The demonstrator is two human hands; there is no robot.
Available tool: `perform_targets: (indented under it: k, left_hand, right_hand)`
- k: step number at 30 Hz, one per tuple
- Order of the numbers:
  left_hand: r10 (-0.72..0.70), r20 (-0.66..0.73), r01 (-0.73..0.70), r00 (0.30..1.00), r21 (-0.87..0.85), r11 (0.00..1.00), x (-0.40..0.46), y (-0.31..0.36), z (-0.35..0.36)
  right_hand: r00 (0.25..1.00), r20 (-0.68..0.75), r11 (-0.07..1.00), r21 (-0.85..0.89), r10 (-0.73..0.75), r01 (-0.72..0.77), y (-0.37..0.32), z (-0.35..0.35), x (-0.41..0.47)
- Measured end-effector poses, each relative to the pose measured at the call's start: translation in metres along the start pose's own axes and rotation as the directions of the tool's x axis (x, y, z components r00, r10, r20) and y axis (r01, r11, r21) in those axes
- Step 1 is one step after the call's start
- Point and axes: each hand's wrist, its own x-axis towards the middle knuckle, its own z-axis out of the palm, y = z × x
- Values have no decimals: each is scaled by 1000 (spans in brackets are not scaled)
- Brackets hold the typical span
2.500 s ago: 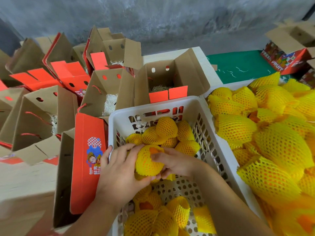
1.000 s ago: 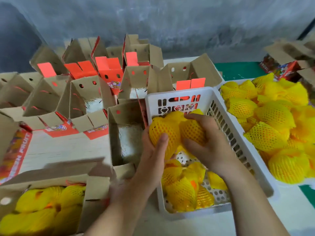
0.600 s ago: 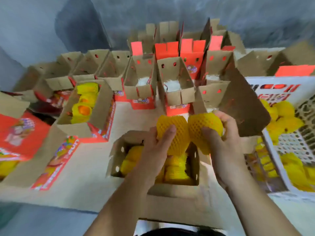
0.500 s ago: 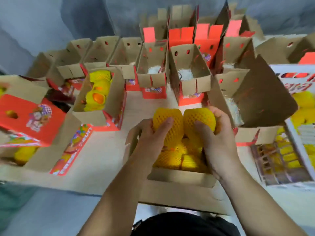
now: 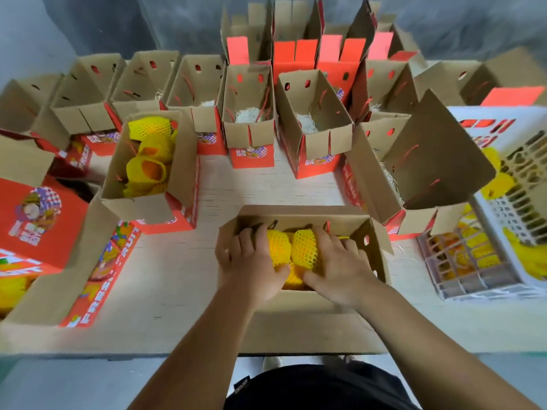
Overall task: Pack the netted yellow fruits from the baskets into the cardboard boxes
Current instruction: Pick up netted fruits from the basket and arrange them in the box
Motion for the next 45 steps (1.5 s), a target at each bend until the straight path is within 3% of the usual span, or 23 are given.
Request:
perform_targets:
  k: [3,7,10,15,19,21,24,26,28,30,33,36,40,45]
  left_hand:
    - [-1,-137,-25,991,-193,981,-5,20,-15]
    - [235,-257,-325,937,-403,855,-4,71,-27]
    - [333,-247,-415,910,-556,720,-3,128,-26]
    - [392,-318,-486,863,-735,473,0,254,0]
    - [406,-276,-441,871,-805,397,15,371,24]
    - [399,-197,-376,896,-815,442,26,422,40]
    - [480,-166,-470,861,-620,628,53,459,59]
    - [582,-153,-598,799,-309,739,80,457,60]
    - [633,-121,-643,765,-81,761,102,450,59]
    - [644,-113,-647,757,11,763,110,448,60]
    - [564,-65,-542,823,204,815,114,456,70]
    - [516,78,-501,853,398,768,122,462,73]
    - [549,78,-529,832,405,746,120,462,67]
    - [531,99,-520,841,414,747,120,462,68]
  right_hand:
    - [997,-69,981,190,-29,41,16,-16,-10]
    - [959,-282,830,527,-31,182,44,-36,-25]
    - [922,-388,768,591,0,248,64,-54,-31]
    - [796,-585,698,635,154,331,143,-106,-53]
    - [733,-615,688,667,291,287,236,-146,-62]
    - [724,-594,708,674,351,209,282,-159,-59]
    - [816,-474,753,653,330,75,342,-169,-45]
    - [912,-334,838,545,238,-19,378,-173,-28]
    - [972,-128,951,266,197,-158,411,-177,2]
    - [976,-29,975,-42,218,-219,437,-184,40]
    - [973,-62,945,-232,222,-231,477,-194,97]
    - [940,-139,897,-285,311,-338,509,-185,120]
    - [896,-339,871,-298,286,-391,524,-156,121]
    - [902,-290,855,-322,320,-407,521,-162,131]
